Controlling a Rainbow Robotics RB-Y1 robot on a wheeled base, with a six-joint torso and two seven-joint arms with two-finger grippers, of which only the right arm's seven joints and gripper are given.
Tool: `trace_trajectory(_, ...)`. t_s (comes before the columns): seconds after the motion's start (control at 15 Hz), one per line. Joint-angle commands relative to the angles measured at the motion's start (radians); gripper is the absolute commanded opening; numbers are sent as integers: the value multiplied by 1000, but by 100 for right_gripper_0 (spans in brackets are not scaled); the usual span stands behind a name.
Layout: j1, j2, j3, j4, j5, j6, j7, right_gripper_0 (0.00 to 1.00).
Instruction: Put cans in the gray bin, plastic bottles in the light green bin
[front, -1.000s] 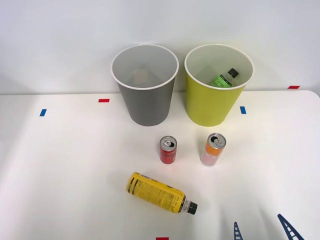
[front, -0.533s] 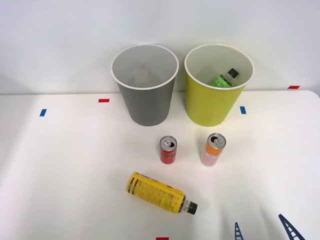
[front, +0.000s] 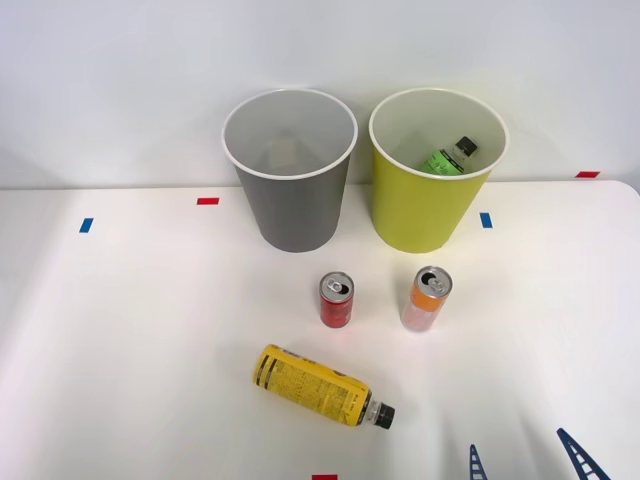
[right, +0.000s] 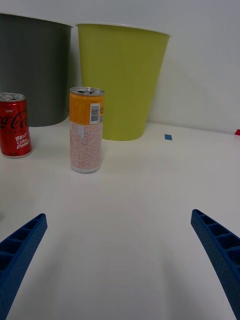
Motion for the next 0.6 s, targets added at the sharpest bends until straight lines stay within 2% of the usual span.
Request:
trace_trajectory(0.07,0,0,0,0,0,0,0,100)
trace_trajectory(0.6,0,0,0,0,0,0,0,100)
